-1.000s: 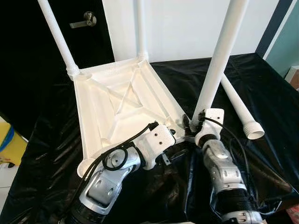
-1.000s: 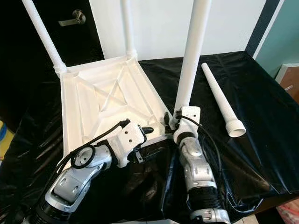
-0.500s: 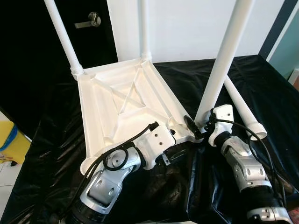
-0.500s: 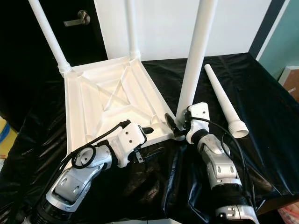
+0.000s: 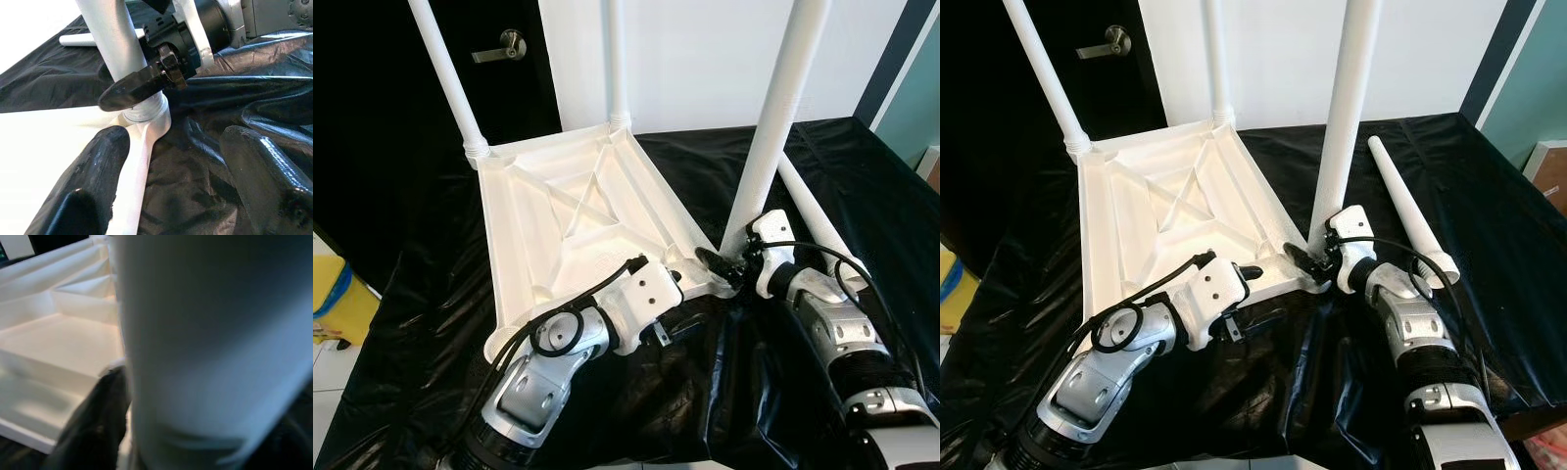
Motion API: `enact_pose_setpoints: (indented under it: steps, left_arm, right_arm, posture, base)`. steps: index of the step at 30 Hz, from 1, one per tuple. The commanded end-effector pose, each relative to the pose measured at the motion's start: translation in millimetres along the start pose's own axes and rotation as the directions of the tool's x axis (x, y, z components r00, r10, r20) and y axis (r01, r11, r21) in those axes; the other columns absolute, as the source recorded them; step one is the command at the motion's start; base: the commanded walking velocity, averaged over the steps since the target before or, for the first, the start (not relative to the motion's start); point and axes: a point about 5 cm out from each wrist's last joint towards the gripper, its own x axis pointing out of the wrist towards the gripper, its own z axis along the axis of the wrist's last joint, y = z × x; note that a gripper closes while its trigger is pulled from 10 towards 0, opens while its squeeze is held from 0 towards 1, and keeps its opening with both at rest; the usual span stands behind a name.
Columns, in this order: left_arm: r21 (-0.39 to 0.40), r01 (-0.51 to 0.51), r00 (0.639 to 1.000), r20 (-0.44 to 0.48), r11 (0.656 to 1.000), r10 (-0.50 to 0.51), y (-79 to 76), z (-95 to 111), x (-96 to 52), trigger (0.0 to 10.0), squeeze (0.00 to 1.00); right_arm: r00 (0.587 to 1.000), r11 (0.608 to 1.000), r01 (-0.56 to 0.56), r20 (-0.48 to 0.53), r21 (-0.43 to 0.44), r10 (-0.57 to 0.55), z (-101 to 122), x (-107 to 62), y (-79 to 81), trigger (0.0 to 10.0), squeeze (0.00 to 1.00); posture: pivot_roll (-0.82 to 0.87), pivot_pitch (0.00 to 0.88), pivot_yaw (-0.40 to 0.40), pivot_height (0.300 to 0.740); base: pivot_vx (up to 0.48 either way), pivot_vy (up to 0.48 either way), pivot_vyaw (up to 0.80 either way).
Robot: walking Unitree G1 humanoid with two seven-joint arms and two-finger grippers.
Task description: Building children table
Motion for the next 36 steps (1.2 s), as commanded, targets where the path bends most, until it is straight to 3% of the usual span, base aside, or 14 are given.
enact_pose_setpoints:
  steps: [1,8,9,16,25,27,28,32,33,35,36]
  left_arm:
    - [0.011,-0.044,0.999,0.002,0.999,0.044,1.8,1.2,-2.6,10.0,0.00]
    - [0.010,-0.044,0.999,0.001,0.999,0.044,1.8,0.7,-2.7,10.0,0.00]
    - [0.011,-0.042,0.999,0.001,0.999,0.042,1.9,0.6,-2.4,10.0,0.00]
    - [0.014,-0.037,0.999,0.001,0.999,0.037,2.0,0.4,-1.7,10.0,0.00]
    - [0.013,-0.037,0.999,0.000,0.999,0.037,2.2,0.1,-1.8,10.0,0.00]
    - [0.010,-0.036,0.999,0.000,0.999,0.036,1.5,-0.4,-1.8,10.0,0.00]
    - [0.010,-0.036,0.999,0.000,0.999,0.036,1.5,-0.4,-1.8,10.0,0.00]
    - [0.005,-0.031,1.000,0.003,0.999,0.031,1.0,-0.2,-0.5,10.0,0.00]
    - [0.005,-0.031,1.000,0.003,0.999,0.031,1.0,-0.2,-0.5,10.0,0.00]
    - [0.005,-0.027,1.000,0.007,1.000,0.027,1.1,0.0,0.5,10.0,0.00]
    - [0.005,-0.027,1.000,0.007,1.000,0.027,1.1,0.0,0.5,10.0,0.00]
  right_arm:
    - [0.998,0.999,-0.050,-0.046,0.011,0.050,-11.4,0.0,5.1,0.0,0.00]
    - [0.997,0.998,-0.052,-0.059,0.020,0.053,-18.5,-1.8,3.2,0.0,0.00]
    - [0.997,0.999,-0.038,-0.062,0.027,0.040,-19.7,-2.2,2.1,10.0,0.00]
    - [0.998,0.998,0.005,-0.055,0.056,-0.002,-21.4,-1.9,0.5,10.0,0.00]
    - [0.972,0.969,0.230,-0.062,0.091,-0.225,-20.7,3.0,6.8,10.0,0.00]
    - [0.943,0.933,0.333,-0.072,0.133,-0.326,-19.9,3.7,9.3,10.0,0.00]
    - [0.943,0.933,0.333,-0.072,0.133,-0.326,-19.9,3.7,9.3,10.0,0.00]
    - [0.832,0.813,0.554,-0.155,0.179,-0.533,-23.7,9.0,32.6,10.0,0.00]
    - [0.832,0.813,0.554,-0.155,0.179,-0.533,-23.7,9.0,32.6,10.0,0.00]
    - [0.768,0.746,0.640,-0.194,0.186,-0.611,-23.3,13.7,44.7,10.0,0.00]
    - [0.768,0.746,0.640,-0.194,0.186,-0.611,-23.3,13.7,44.7,10.0,0.00]
  posture:
    - [-0.03,0.000,0.016,0.740]
    - [-0.03,0.000,0.019,0.740]
    - [-0.03,0.000,0.020,0.740]
    - [-0.04,0.000,0.024,0.740]
    - [-0.05,0.000,0.024,0.740]
    - [-0.05,0.002,0.025,0.740]
    - [-0.05,0.002,0.025,0.740]
    - [-0.07,0.014,0.031,0.740]
    - [-0.07,0.014,0.031,0.740]
    - [-0.07,0.017,0.034,0.740]
    - [-0.07,0.017,0.034,0.740]
  base:
    - [0.000,0.000,0.00]
    - [0.000,0.000,0.00]
    - [0.000,0.000,0.00]
    - [0.000,0.000,0.00]
    - [0.000,0.000,0.00]
    - [0.000,0.000,0.00]
    - [0.000,0.000,0.00]
    - [0.000,0.000,0.00]
    - [0.000,0.000,0.00]
    - [0.000,0.000,0.00]
    - [0.000,0.000,0.00]
